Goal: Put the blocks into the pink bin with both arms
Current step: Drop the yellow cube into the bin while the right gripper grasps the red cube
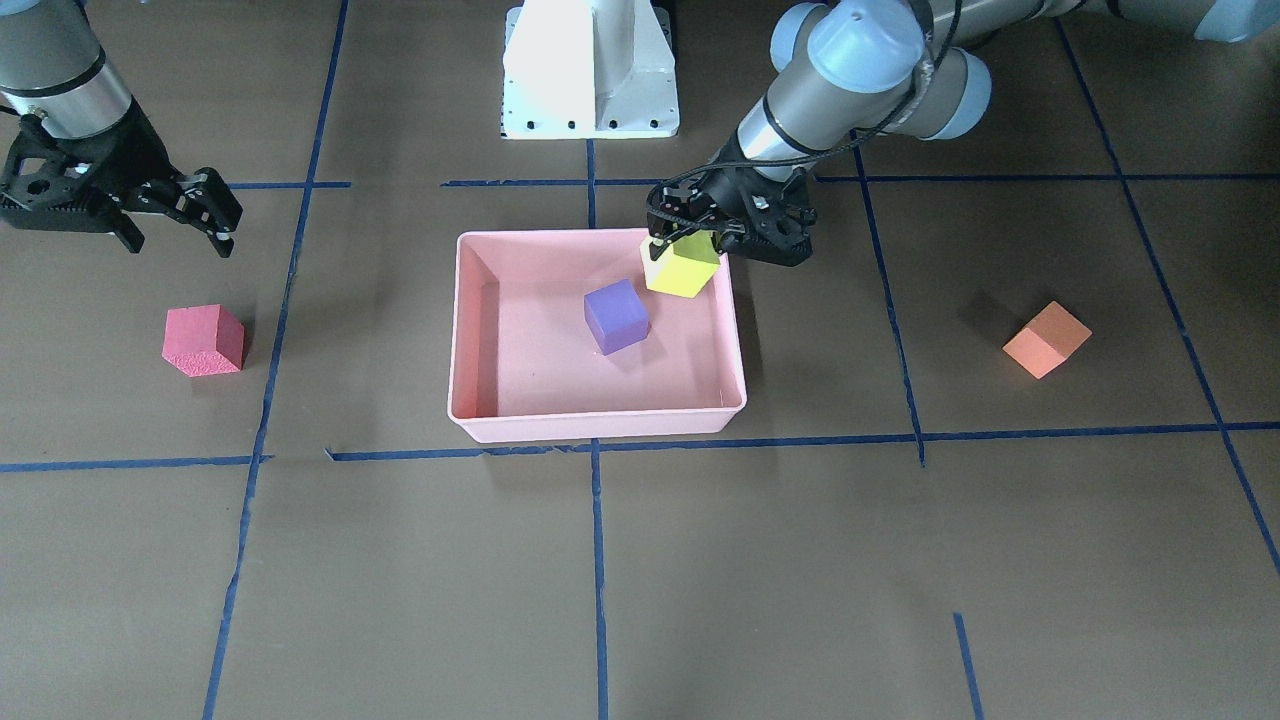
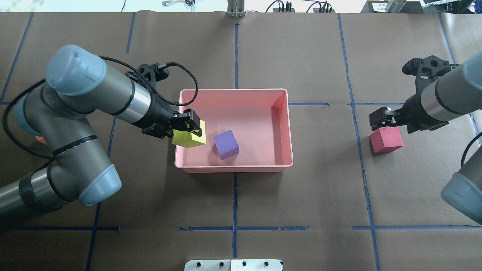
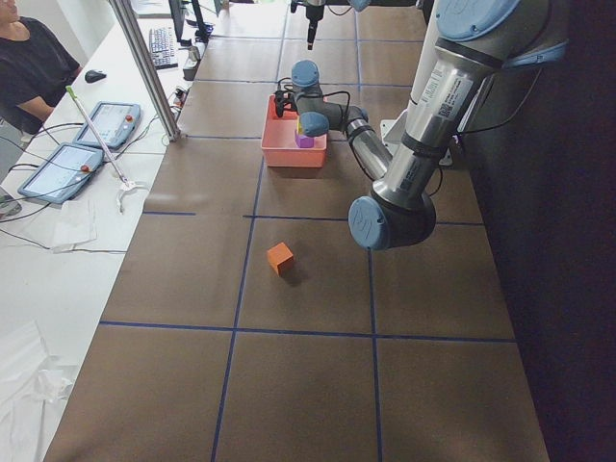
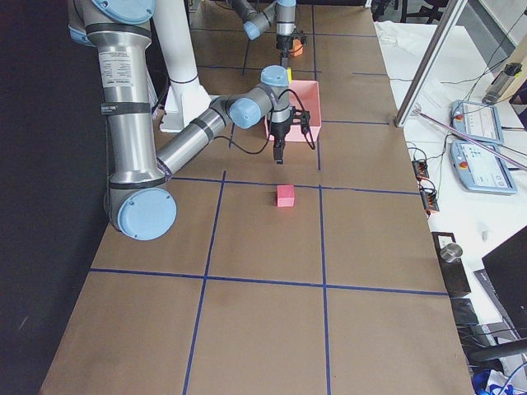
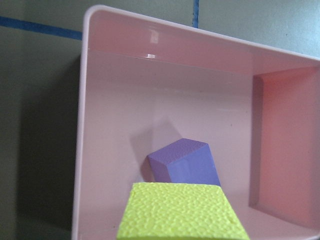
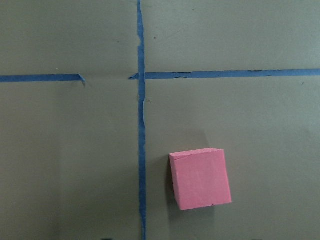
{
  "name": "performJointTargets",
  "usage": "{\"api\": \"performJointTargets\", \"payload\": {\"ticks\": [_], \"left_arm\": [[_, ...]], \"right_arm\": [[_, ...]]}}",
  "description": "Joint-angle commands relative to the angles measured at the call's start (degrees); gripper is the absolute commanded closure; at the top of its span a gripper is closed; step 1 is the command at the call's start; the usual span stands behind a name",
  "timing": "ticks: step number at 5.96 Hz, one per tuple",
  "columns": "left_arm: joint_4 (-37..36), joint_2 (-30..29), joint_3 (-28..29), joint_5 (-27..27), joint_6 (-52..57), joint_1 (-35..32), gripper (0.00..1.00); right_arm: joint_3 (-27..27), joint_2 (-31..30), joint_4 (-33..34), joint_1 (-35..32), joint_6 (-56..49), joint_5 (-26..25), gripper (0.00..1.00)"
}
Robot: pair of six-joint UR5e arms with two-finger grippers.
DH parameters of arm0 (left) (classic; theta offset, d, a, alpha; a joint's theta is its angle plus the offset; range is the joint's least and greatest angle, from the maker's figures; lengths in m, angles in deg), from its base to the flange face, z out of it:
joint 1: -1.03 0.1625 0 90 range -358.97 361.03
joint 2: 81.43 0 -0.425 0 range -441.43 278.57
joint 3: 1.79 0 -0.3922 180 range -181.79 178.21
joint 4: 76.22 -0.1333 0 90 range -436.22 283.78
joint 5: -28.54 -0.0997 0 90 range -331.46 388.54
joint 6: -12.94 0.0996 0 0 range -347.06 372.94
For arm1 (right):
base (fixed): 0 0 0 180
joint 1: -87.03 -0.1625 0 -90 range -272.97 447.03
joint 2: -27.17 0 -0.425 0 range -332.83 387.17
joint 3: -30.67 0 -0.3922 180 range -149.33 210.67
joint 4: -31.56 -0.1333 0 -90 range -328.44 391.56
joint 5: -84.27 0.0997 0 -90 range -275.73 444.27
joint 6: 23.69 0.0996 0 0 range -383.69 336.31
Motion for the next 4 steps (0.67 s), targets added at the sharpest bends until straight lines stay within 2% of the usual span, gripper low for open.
{"api": "performJointTargets", "payload": {"ticks": [1, 2, 3, 4], "left_arm": [[0.0, -0.2, 2.3, -2.4, 0.2, 1.4, 0.5], [0.0, 1.2, 0.7, -2.4, 0.1, 1.4, 0.12], [0.0, 1.2, -0.5, -3.0, 0.0, 1.3, 0.0], [-0.1, 1.2, -2.1, -3.2, -0.3, 1.3, 0.0]], "right_arm": [[-4.5, -0.4, -0.3, -1.8, -11.1, 1.3, 0.04], [-9.0, -0.1, -5.9, -1.8, -13.1, 1.7, 0.02], [-12.8, -0.2, -12.2, -1.8, -12.9, 2.7, 0.01], [-15.5, 0.2, -13.1, -1.7, -12.8, 3.4, 0.0]]}}
